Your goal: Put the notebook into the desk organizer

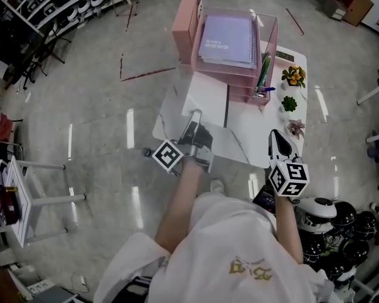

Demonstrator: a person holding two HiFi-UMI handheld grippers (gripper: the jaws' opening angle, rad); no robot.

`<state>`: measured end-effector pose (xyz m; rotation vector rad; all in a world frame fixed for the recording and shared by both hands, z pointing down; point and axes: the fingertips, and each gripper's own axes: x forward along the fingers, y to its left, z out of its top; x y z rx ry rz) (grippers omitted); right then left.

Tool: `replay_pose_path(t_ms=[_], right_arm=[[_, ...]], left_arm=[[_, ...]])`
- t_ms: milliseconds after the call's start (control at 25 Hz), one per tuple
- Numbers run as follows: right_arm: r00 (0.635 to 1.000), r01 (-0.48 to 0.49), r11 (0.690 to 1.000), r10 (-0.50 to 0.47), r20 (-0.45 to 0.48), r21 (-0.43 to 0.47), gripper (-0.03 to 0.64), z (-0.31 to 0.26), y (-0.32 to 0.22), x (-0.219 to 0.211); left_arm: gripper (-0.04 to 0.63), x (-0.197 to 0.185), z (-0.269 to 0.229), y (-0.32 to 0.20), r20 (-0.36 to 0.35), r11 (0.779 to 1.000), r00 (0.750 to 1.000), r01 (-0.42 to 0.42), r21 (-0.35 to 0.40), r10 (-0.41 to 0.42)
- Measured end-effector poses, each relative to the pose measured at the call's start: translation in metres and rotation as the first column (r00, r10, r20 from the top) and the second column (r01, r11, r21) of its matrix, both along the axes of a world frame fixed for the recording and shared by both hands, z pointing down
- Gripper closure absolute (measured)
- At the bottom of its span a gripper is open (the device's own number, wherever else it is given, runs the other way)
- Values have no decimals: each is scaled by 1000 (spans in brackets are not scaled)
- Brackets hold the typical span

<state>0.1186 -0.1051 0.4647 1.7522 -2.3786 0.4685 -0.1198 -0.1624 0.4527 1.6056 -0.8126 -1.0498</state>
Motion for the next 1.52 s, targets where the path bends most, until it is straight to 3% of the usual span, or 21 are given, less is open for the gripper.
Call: replay_pose_path(t_ms=[440, 960, 1520], right_arm=[[1000, -15, 1000, 15, 6, -1, 607, 1, -10, -3], [1000, -6, 1000, 6, 15, -14, 607, 6, -15, -4], [999, 31, 999, -29, 40, -33, 607, 20, -55, -11]], left_arm=[[569, -1, -11, -13, -69, 1000, 998, -12, 23, 13], [571, 1, 16, -21, -34, 999, 999, -8, -31, 6], [571, 0, 45, -39, -2, 994, 1000, 12, -109, -12]])
